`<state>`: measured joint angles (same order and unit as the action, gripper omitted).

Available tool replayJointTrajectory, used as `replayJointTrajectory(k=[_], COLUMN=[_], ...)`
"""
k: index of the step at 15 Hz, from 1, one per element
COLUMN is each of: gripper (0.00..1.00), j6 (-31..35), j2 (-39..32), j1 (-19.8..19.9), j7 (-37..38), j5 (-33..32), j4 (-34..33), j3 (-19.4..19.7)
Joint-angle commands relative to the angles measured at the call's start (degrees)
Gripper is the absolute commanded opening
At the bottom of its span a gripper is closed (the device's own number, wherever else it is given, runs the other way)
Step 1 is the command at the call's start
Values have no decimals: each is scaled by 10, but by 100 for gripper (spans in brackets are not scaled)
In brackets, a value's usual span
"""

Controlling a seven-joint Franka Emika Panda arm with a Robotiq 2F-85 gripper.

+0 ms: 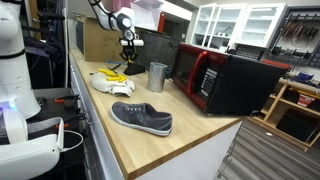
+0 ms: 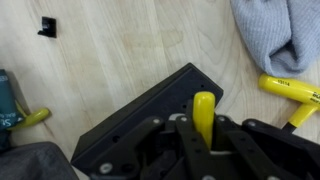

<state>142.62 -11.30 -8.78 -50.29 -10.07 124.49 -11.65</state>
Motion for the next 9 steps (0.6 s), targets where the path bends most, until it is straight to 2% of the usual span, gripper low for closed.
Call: replayJointTrajectory(k=[1,9], gripper=[2,2], j6=[30,22], j2=[30,36], j1=[5,11], j7=[0,-7], j5=[-1,25], j4=[34,36], j3=[-2,-4])
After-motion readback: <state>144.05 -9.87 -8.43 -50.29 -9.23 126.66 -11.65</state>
